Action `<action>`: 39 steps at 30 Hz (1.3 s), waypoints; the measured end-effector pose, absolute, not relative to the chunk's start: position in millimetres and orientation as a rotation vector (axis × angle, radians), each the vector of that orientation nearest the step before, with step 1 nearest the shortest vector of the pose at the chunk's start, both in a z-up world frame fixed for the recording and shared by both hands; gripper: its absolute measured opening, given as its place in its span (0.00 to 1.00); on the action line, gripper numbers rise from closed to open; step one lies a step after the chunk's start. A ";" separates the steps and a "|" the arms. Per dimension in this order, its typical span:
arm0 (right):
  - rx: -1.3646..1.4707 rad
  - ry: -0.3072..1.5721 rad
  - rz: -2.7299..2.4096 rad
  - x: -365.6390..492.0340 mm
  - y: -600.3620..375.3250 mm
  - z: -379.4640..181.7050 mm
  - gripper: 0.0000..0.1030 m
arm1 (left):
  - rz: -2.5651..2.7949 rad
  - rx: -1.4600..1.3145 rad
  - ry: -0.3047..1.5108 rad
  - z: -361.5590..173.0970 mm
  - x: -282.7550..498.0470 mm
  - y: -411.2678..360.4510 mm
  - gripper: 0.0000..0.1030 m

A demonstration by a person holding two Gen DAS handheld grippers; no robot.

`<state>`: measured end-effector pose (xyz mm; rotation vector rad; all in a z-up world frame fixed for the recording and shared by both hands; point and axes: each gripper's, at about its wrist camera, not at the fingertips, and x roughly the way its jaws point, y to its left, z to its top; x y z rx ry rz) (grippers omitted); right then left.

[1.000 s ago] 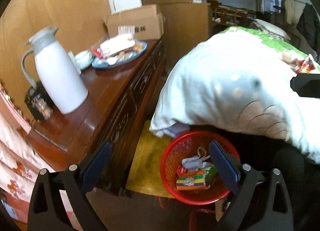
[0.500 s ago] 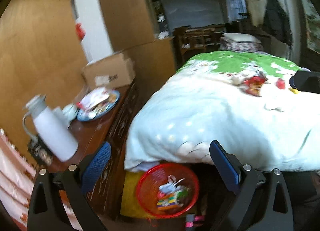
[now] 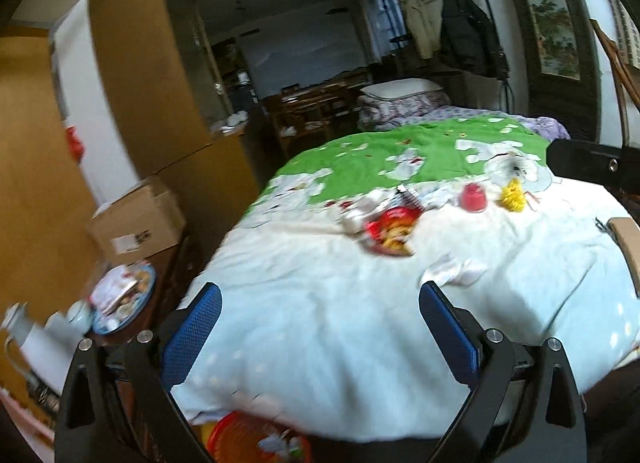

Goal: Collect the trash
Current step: 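Move both tools back over the bed toward the snack bag and yarn chick, then grasp the red snack bag with the left tool while the right tool grasps the yellow yarn chick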

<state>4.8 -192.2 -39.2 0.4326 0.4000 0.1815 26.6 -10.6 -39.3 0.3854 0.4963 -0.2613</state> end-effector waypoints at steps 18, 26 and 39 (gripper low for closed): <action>0.448 0.519 -0.239 84.8 -273.8 -127.1 0.72 | -0.330 0.409 0.667 -102.5 157.1 -96.4 0.94; 0.453 0.576 -0.339 104.8 -293.4 -166.9 0.72 | -0.318 0.348 0.760 -117.1 208.7 -88.0 0.94; 0.588 0.618 -0.271 113.2 -309.0 -187.2 0.72 | -0.481 0.285 0.803 -128.1 238.0 -125.4 0.94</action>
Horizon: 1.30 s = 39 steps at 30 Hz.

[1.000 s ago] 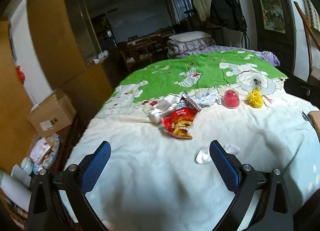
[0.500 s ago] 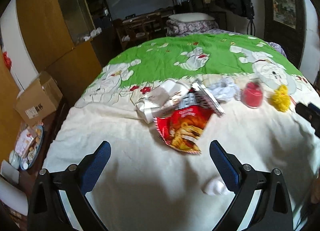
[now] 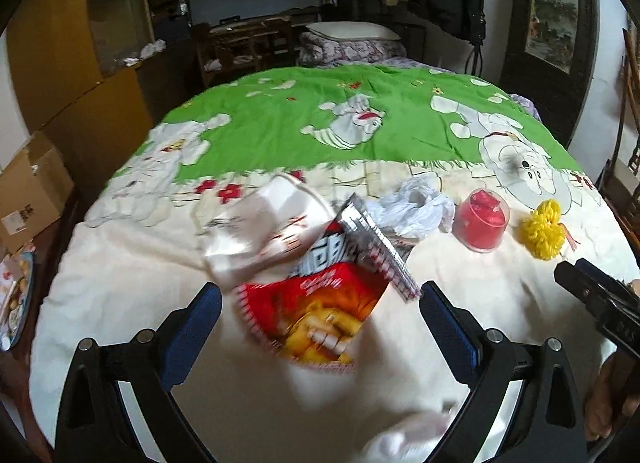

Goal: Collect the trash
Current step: 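Grasp the red snack bag with the left tool while the right tool grasps the yellow yarn chick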

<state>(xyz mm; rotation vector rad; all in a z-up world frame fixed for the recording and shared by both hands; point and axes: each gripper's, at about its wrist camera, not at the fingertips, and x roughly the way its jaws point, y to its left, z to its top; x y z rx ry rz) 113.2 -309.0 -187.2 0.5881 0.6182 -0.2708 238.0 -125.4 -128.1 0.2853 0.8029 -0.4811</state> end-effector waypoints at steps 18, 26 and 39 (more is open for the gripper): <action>0.578 0.576 -0.310 116.4 -312.3 -176.1 0.72 | -0.384 0.249 0.772 -160.5 244.0 -112.8 0.84; 0.494 0.616 -0.357 155.7 -315.5 -171.2 0.72 | -0.372 0.186 0.785 -157.6 257.6 -106.0 0.84; 0.485 0.667 -0.306 167.0 -309.7 -181.9 0.20 | -0.426 0.228 0.718 -151.1 245.4 -114.3 0.31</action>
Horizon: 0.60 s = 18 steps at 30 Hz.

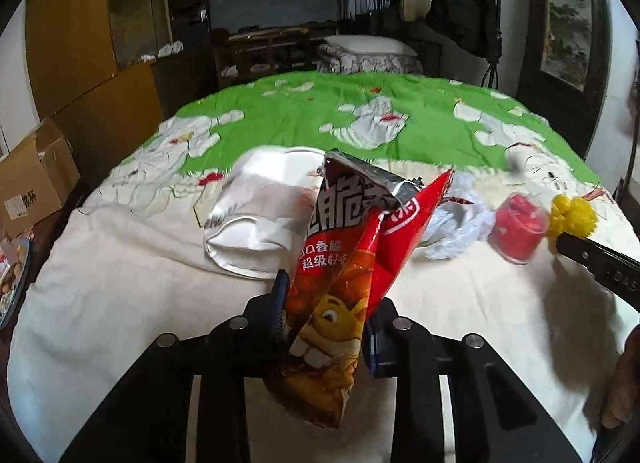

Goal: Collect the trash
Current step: 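Grasp the red snack bag with the left tool while the right tool grasps the yellow yarn chick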

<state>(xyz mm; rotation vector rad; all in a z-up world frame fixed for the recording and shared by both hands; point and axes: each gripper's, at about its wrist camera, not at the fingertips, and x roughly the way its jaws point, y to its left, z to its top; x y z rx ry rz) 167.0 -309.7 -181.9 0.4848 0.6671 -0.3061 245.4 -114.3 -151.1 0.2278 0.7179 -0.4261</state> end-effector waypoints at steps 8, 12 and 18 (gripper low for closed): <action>0.420 0.563 -0.324 139.4 -292.7 -150.8 0.14 | -0.428 0.204 0.624 -103.2 209.5 -99.5 0.30; 0.412 0.496 -0.307 115.9 -286.4 -120.3 0.14 | -0.439 0.178 0.588 -79.0 194.1 -93.6 0.31; 0.373 0.397 -0.278 80.4 -270.0 -77.4 0.14 | -0.465 0.176 0.521 -50.3 158.1 -92.1 0.31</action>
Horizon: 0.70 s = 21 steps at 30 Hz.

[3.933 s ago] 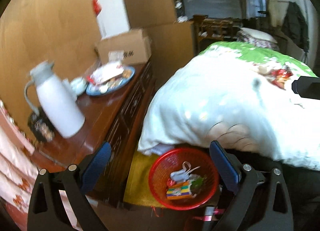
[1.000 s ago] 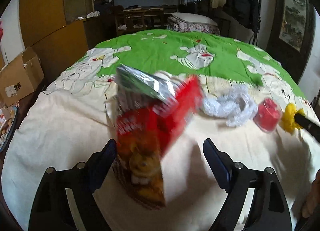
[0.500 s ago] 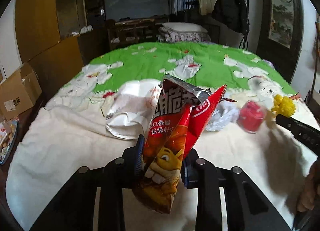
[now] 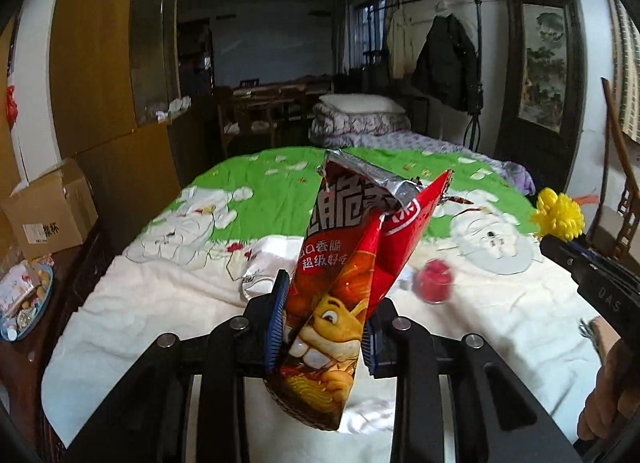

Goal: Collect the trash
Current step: 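Grasp the red snack bag with the left tool while the right tool grasps the yellow yarn chick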

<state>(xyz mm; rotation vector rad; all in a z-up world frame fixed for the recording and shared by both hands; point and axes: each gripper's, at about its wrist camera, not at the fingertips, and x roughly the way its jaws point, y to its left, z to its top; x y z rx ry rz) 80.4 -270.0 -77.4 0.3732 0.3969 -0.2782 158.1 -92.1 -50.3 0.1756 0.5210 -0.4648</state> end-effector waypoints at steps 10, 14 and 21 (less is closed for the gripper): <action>0.327 0.303 -0.252 32.0 -244.9 -34.4 0.14 | -0.480 0.184 0.401 -8.8 95.0 -81.2 0.31; 0.313 0.272 -0.231 9.2 -232.0 -22.4 0.14 | -0.474 0.181 0.364 3.2 69.4 -71.3 0.31; 0.271 0.196 -0.197 -31.7 -204.5 -1.4 0.14 | -0.448 0.165 0.297 22.4 18.4 -40.6 0.31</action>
